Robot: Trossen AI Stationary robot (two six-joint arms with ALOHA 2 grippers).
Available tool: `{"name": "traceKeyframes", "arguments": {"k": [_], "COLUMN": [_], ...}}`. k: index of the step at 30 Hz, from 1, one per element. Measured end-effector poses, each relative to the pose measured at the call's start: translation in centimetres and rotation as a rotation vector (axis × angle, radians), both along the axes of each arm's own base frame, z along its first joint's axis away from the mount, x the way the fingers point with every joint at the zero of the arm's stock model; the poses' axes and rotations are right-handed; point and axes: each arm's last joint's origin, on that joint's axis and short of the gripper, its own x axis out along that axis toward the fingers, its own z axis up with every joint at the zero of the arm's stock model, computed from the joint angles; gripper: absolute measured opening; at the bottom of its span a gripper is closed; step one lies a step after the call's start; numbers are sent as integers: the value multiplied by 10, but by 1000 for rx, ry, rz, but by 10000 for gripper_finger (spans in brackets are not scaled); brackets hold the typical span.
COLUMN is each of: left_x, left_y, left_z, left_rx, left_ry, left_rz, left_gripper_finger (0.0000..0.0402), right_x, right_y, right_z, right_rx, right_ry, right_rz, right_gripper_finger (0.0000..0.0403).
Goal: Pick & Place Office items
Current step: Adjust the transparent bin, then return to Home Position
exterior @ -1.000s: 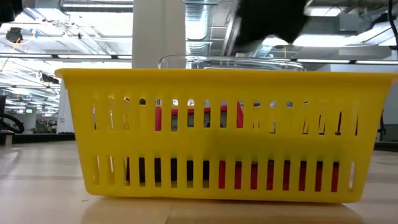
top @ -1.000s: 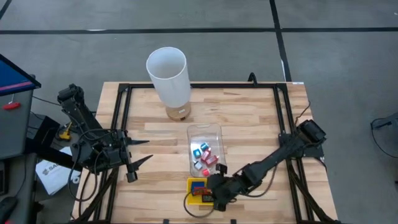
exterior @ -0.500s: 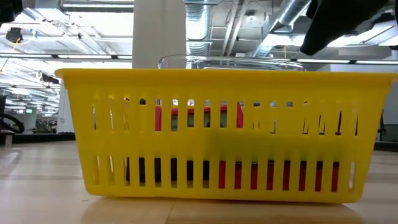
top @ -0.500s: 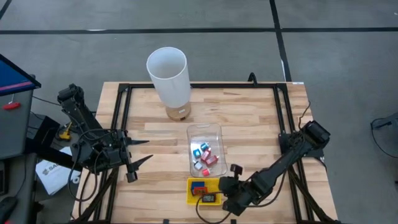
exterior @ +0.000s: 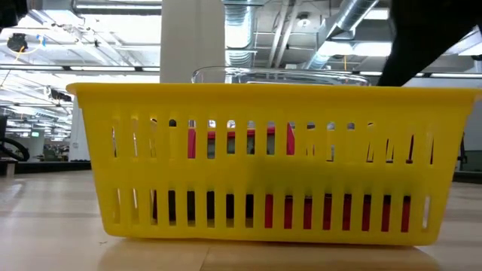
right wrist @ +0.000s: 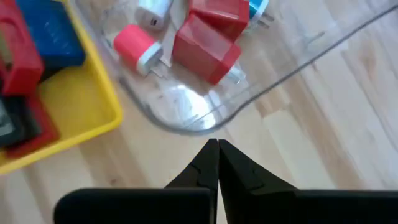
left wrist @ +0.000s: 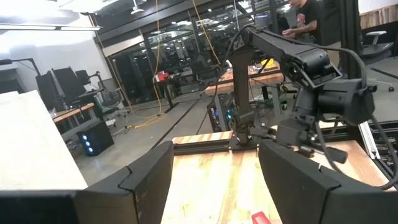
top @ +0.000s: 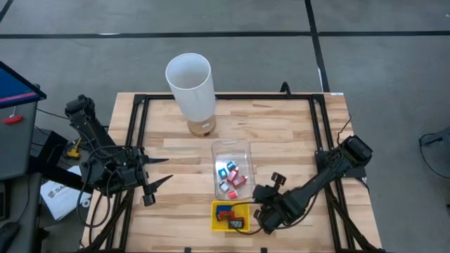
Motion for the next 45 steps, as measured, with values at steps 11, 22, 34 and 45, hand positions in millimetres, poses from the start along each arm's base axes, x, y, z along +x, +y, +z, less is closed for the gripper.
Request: {"name": "traceKeyframes", "arguments": {"k": [11,22,34,45], "left_x": [0,0,0,-20], "left_y": [0,0,0,5], "left_z": [0,0,0,-20], "left_rx": [1,1,0,83], "left_ry": [0,0,0,54], "left_rz": [0,0,0,-20], "left_gripper_finger": [232,232,232,232], "right_x": [16,20,4,-49], "right_y": [-15,-10,-4,0], "right_z": [-16,-15,-17,39], "right_rx": [41,57,37,-97], "right_ry": [-9,-47,0,-224], "right_rz": [50,101,52,-6], "right_gripper_finger": [0,0,0,0]}}
